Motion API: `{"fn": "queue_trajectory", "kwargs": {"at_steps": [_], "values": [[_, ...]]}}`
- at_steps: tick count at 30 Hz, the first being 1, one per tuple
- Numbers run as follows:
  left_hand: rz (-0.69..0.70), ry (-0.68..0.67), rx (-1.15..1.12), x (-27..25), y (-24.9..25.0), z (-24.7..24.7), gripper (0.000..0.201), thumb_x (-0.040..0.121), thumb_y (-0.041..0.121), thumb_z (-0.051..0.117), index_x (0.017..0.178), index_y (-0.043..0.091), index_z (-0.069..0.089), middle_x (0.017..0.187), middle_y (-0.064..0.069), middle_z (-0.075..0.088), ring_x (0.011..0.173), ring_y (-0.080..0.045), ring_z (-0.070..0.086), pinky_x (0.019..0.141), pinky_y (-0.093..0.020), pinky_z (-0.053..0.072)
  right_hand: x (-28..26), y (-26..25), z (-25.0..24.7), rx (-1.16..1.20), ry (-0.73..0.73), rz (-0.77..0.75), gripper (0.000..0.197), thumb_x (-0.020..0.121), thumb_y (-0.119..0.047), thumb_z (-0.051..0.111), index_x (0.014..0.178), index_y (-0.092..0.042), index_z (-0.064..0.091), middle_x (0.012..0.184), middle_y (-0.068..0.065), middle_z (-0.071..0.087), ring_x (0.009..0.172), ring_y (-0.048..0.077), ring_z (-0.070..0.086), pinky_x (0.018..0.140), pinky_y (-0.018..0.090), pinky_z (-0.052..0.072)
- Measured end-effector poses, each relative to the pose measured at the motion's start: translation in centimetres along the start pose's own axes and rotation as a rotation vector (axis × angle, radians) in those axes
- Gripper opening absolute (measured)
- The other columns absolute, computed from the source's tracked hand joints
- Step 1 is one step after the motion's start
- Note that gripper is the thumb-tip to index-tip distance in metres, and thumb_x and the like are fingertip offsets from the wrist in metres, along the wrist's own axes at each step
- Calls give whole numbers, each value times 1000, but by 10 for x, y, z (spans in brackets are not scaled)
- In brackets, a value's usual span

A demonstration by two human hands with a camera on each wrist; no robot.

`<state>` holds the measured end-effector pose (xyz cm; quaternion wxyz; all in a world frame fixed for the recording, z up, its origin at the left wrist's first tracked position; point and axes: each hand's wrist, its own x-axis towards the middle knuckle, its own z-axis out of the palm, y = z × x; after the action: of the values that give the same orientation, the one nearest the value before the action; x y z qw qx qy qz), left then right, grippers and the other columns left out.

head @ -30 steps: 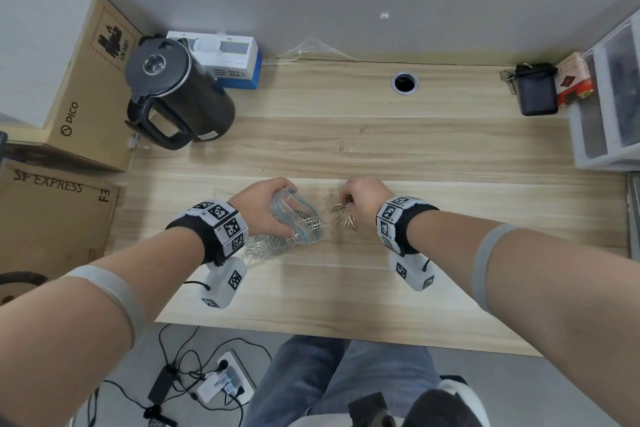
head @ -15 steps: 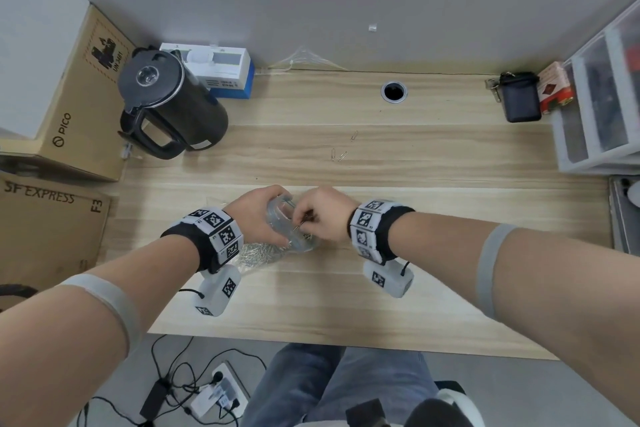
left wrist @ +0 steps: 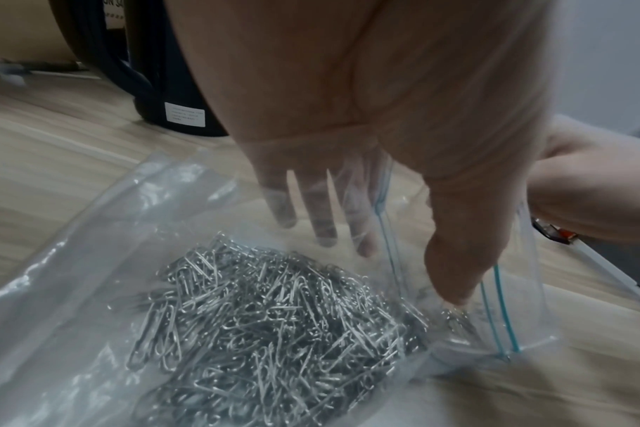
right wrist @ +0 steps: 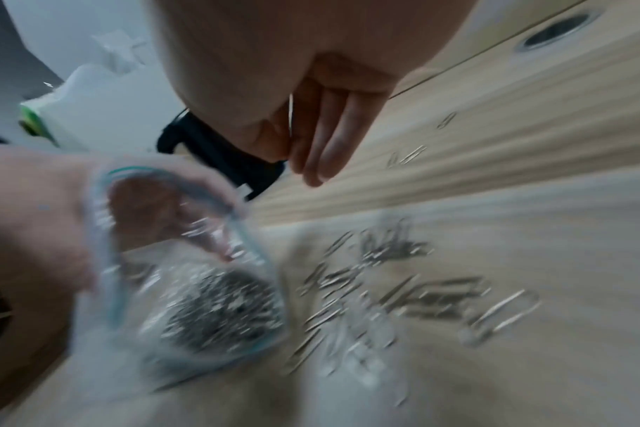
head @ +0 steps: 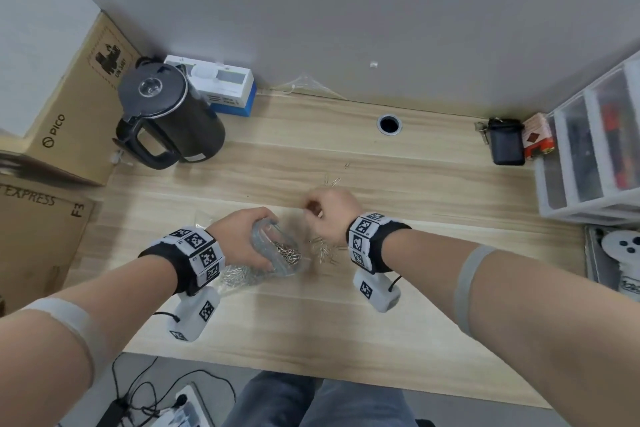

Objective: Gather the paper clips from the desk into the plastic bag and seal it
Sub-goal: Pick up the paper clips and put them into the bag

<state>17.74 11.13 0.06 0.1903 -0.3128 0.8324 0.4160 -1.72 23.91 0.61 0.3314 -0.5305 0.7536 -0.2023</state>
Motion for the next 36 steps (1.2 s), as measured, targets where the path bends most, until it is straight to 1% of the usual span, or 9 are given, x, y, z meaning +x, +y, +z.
{"fn": "queue_trajectory", "kwargs": {"at_steps": [4,9,14,18,21,24,28,32,36], "values": [[-42,-7,-29,-1,-5,-4,78,53,30,94,119,35,52,103,17,62,88,0,63,71,-17,52,30,40,-29,-202,16,214,45,88,-24,57,131,-11,53,130,8,49,117,28,51,98,36,44],[-80,-7,-38,-5,-12,-7,77,55,30,95,121,31,54,102,15,64,89,-1,65,71,-13,50,55,68,-38,-265,-9,315,67,81,-47,68,131,-7,48,134,9,41,124,29,41,104,36,36],[-103,-11,-14,-1,-14,-11,75,55,31,94,119,34,54,105,17,61,93,-2,62,72,-14,47,58,61,-25,-324,-37,193,35,80,-24,62,108,-5,56,122,10,45,112,27,41,96,33,37],[-109,-22,-32,6,-12,-12,73,55,25,93,118,29,57,103,15,63,90,-3,63,73,-16,51,56,52,-13,-263,-97,121,29,78,-19,60,103,-6,55,115,9,44,108,24,39,95,35,42],[-111,-39,-45,9,-14,-12,74,52,28,93,117,30,57,103,13,65,90,-4,66,77,-22,55,55,50,-9,-249,-162,82,35,76,-20,61,108,-7,56,114,8,44,110,25,40,96,39,44],[-102,-52,-43,7,-13,-13,74,53,29,93,118,30,57,103,15,64,90,-3,65,77,-22,55,51,48,-7,-270,-239,33,40,79,-18,61,118,-7,58,114,8,48,110,25,43,93,34,42],[-94,-58,-39,5,-12,-15,73,53,29,93,116,31,57,104,15,64,90,-2,64,75,-19,53,36,47,-2,-228,-299,36,30,79,-17,62,109,-12,63,105,3,55,100,25,56,83,32,49],[-89,-58,-5,5,-9,-13,72,55,27,93,116,32,57,104,10,65,90,-5,65,76,-23,56,16,46,4,-220,-392,30,36,75,-25,70,110,-19,65,105,-4,58,97,19,59,84,33,53],[-65,-79,61,4,-4,-12,73,55,30,92,117,32,56,106,13,62,94,-5,63,81,-26,56,0,50,10,-252,-331,9,50,73,-34,75,119,-20,62,114,-1,61,105,21,58,83,29,49]]}}
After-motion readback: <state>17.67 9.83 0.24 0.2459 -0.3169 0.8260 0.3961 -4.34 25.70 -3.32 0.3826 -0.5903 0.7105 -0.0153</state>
